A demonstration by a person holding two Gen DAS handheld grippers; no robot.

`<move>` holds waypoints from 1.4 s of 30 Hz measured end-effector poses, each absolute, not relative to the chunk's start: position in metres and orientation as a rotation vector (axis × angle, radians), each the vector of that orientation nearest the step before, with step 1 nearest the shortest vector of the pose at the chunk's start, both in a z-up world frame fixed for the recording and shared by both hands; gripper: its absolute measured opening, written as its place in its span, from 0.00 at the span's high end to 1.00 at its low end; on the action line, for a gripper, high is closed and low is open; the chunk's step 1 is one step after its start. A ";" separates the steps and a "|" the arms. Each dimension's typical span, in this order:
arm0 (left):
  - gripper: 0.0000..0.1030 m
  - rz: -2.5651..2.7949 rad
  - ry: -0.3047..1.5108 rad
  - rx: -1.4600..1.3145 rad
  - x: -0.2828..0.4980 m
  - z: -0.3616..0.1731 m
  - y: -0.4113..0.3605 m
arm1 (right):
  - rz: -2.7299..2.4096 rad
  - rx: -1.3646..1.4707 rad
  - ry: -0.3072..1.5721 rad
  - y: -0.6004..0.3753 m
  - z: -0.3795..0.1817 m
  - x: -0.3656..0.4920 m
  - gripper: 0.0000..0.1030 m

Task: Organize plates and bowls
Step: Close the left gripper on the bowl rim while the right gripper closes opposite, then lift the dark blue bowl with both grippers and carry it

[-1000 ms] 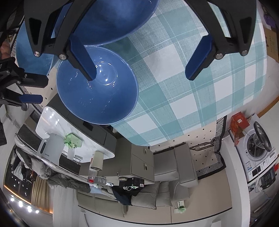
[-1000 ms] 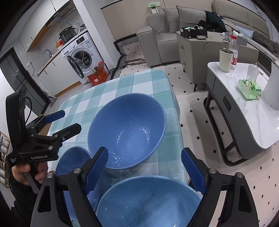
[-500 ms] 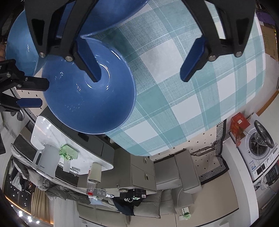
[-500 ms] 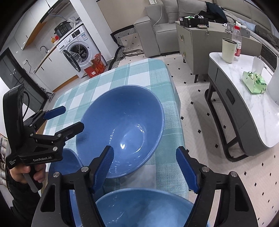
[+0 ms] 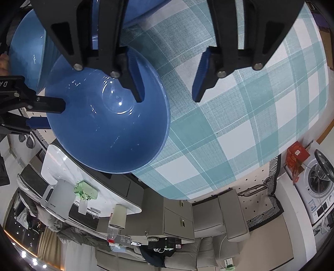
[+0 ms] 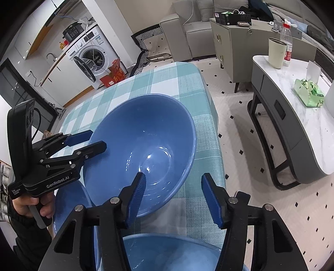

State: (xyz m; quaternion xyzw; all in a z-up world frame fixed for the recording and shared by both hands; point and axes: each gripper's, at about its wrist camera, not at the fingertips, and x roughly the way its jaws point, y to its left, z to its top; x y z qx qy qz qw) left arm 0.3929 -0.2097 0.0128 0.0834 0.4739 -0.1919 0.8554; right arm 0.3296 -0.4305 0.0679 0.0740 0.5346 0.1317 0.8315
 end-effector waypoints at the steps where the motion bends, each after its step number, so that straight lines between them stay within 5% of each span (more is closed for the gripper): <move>1: 0.62 -0.408 1.000 0.175 0.393 0.012 -0.210 | 0.280 0.154 1.138 -0.430 0.067 0.330 0.49; 14: 0.85 -0.450 1.014 0.183 0.393 0.008 -0.218 | 0.281 0.142 1.150 -0.427 0.060 0.330 0.63; 28: 0.87 -0.448 0.999 0.179 0.392 0.012 -0.218 | 0.266 0.115 1.127 -0.424 0.063 0.328 0.79; 42: 0.87 -0.445 0.946 0.156 0.388 0.031 -0.215 | 0.255 0.121 1.068 -0.428 0.079 0.322 0.79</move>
